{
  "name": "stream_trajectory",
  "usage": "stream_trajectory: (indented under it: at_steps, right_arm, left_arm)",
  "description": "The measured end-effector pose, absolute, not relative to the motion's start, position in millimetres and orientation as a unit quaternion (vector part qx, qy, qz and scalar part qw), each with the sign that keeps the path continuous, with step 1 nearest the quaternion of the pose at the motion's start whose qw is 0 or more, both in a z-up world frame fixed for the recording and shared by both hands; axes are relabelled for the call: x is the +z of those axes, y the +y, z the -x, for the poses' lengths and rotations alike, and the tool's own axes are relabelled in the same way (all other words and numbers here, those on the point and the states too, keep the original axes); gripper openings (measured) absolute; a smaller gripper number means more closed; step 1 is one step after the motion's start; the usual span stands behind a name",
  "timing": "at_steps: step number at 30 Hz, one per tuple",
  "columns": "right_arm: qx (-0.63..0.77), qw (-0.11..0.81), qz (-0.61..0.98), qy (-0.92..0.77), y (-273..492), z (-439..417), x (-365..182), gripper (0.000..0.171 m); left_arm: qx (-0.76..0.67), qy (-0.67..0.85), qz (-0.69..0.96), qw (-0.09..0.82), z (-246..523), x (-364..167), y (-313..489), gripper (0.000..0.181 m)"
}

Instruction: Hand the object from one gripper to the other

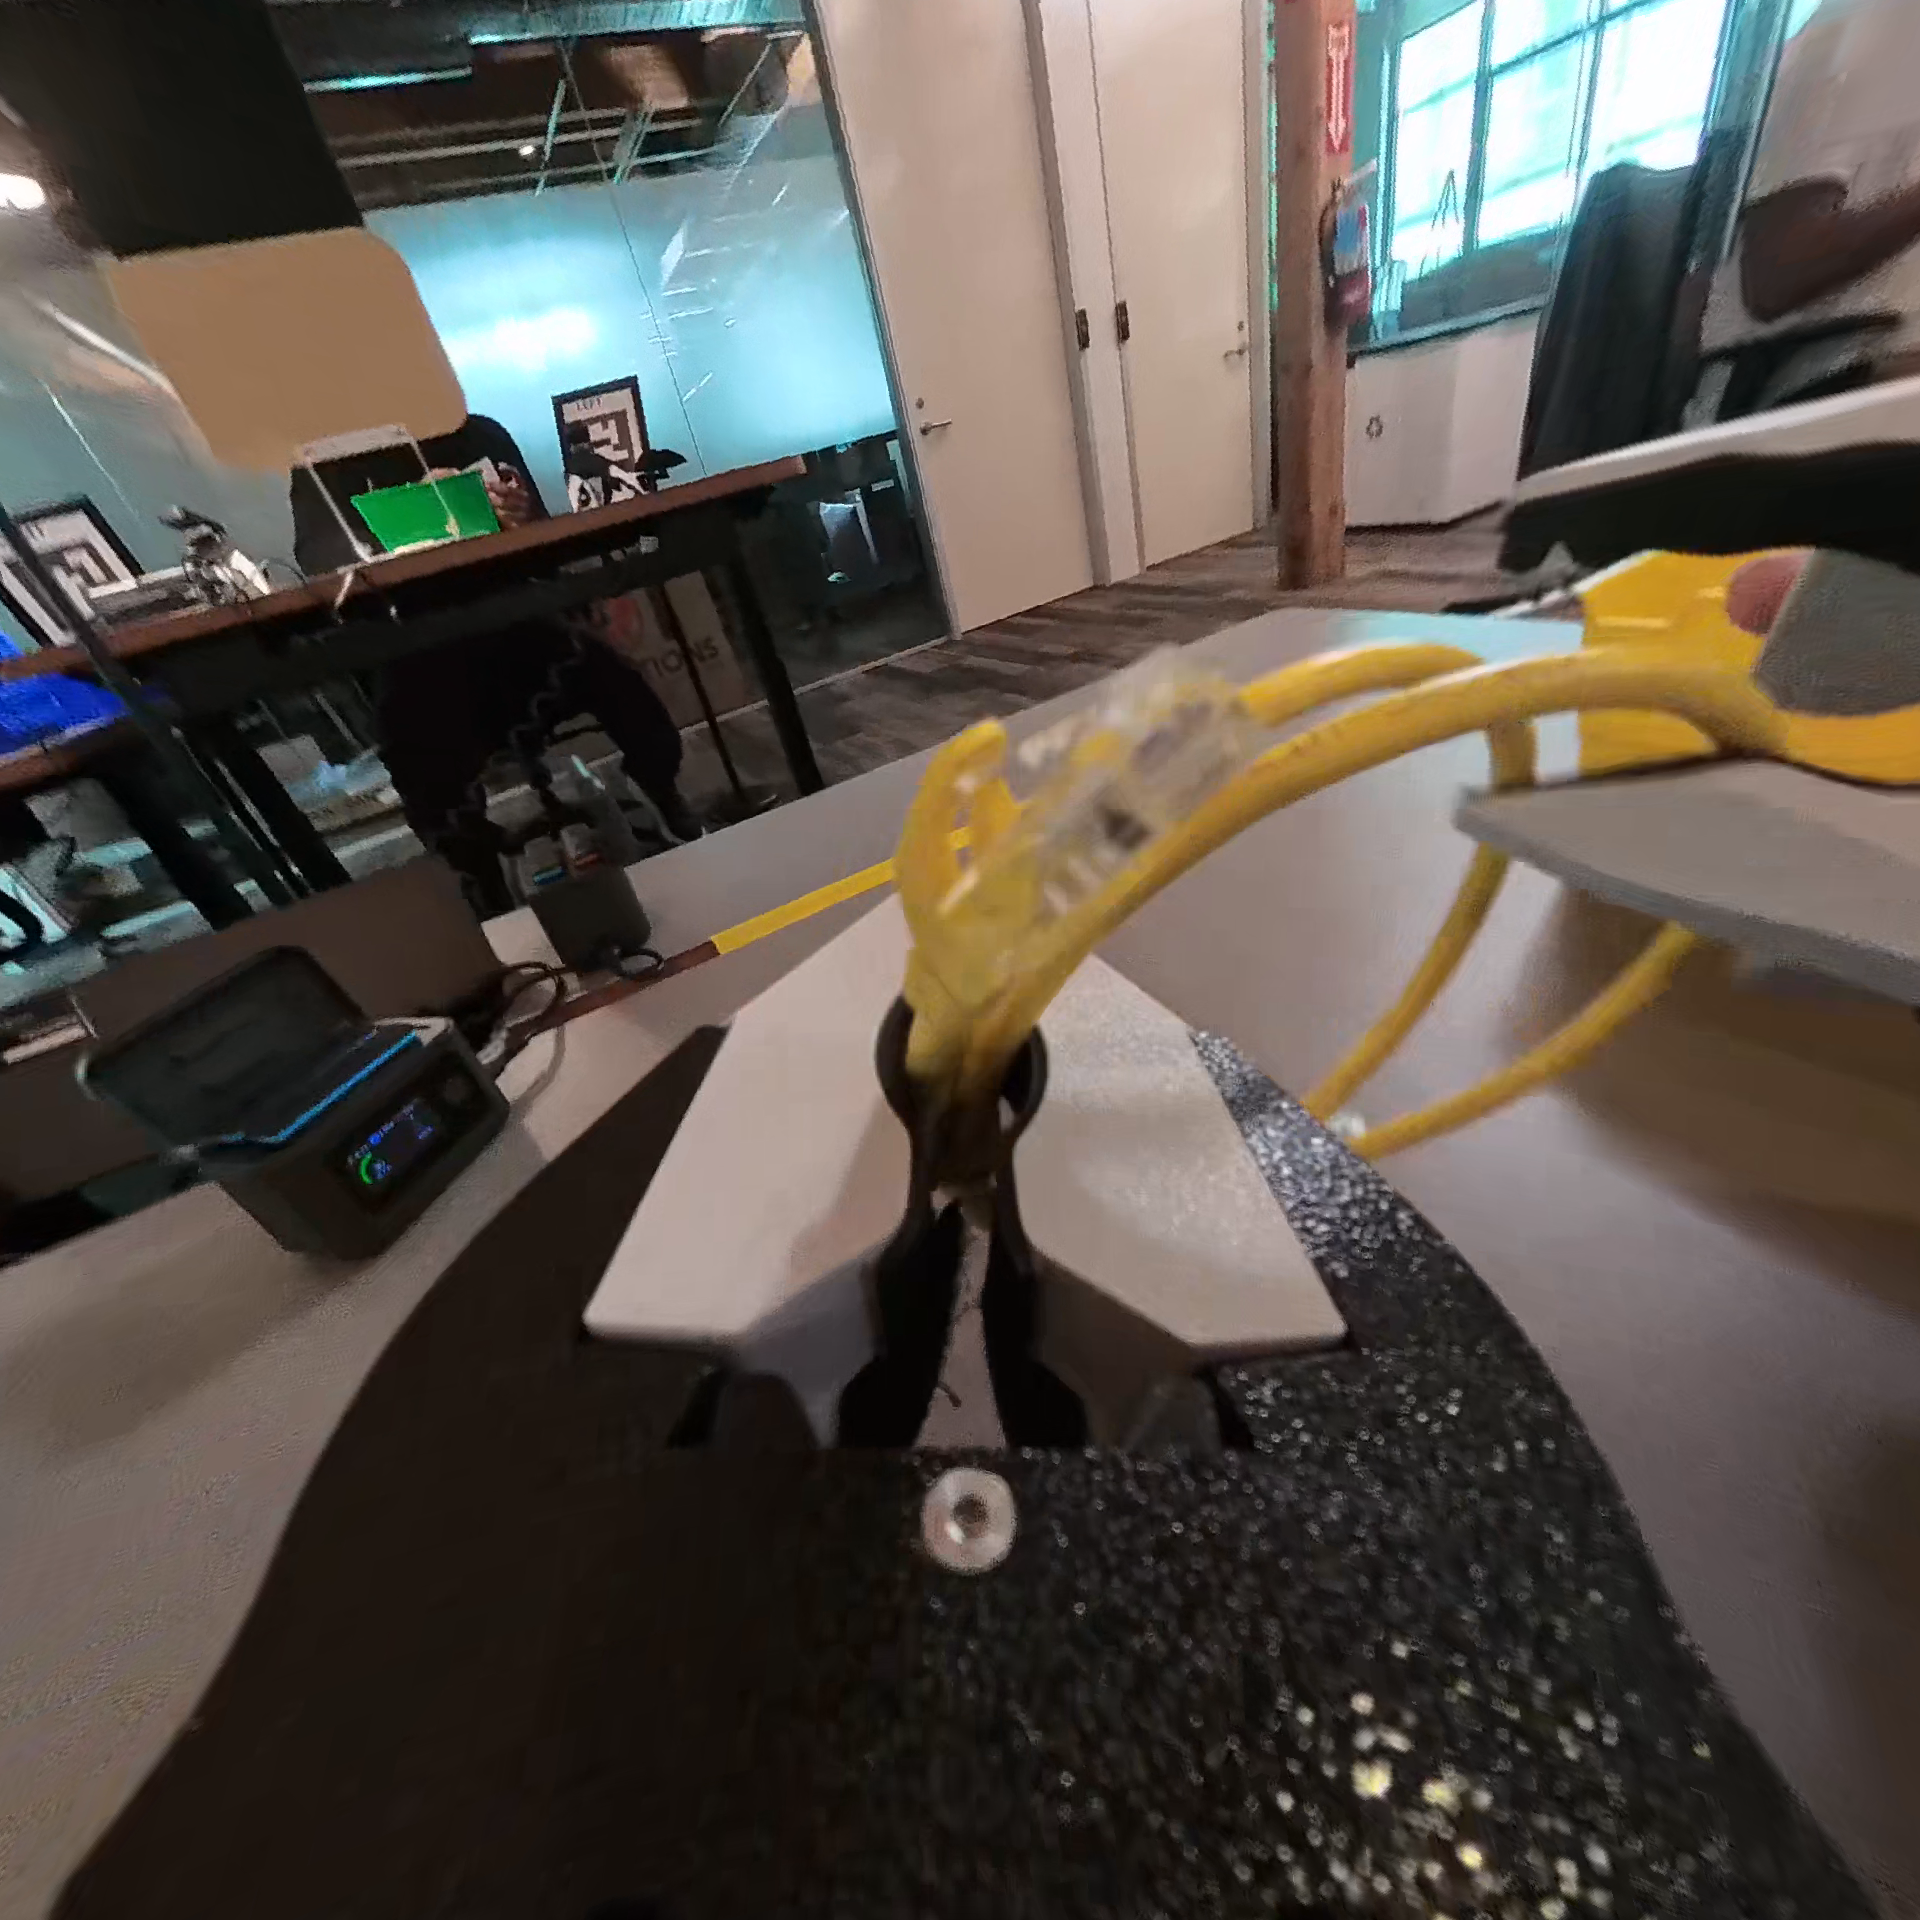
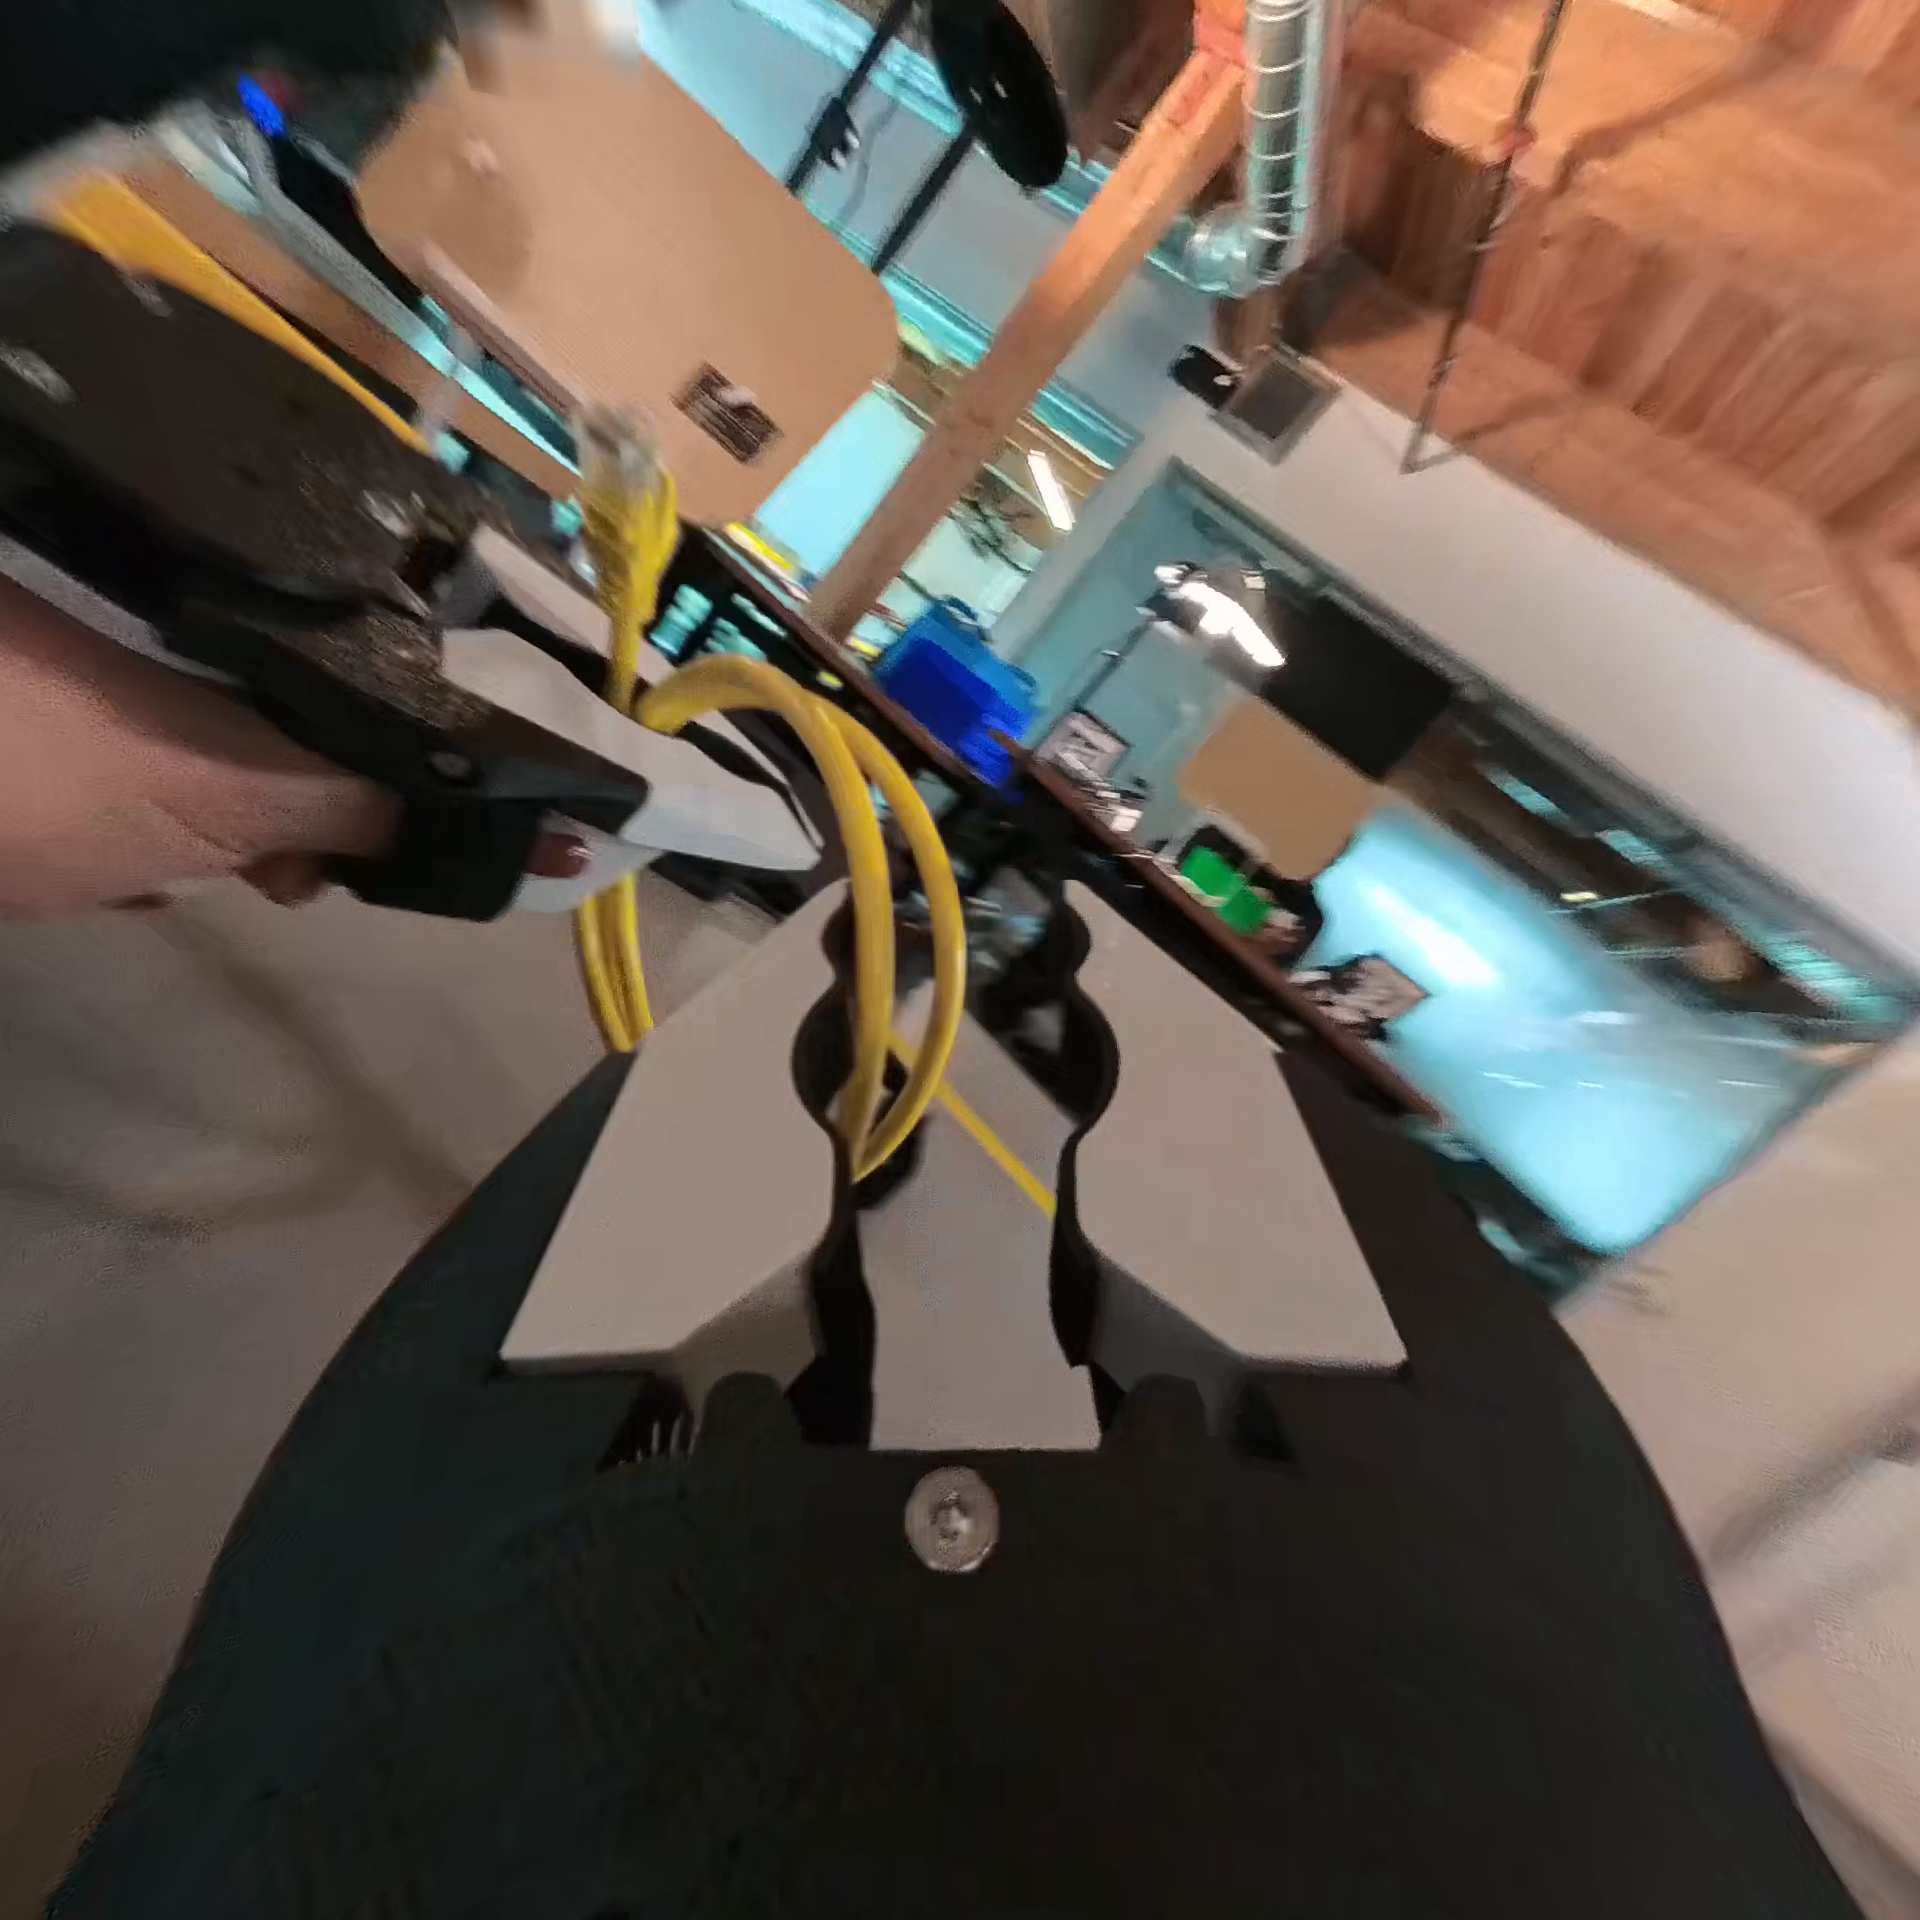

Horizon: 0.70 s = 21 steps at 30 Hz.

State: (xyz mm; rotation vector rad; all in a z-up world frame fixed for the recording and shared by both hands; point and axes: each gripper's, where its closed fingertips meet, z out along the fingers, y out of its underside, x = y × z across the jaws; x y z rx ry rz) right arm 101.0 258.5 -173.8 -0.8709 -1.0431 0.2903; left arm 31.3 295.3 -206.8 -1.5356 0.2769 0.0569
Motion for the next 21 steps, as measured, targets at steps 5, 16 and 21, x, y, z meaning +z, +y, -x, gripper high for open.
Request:
stream_trajectory:
  at_steps: [5,16,21]
  right_arm:
    - [0.325,0.707,0.451,-0.437,257.7,-106.4,-165.1,0.070]
    - [0.726,0.305,0.553,-0.271,256.1,-104.4,-177.6,0.087]
    - [0.844,0.000,0.516,-0.147,236.7,-102.8,-183.1,0.088]
  left_arm:
    - [-0.024,0.056,0.657,0.751,-1.5,-192.4,288.8,0.000]
    - [0.077,0.092,0.532,0.838,23.0,-142.1,250.4,0.000]
    - [0.246,0.194,0.455,0.833,-12.4,-119.4,228.9,0.000]
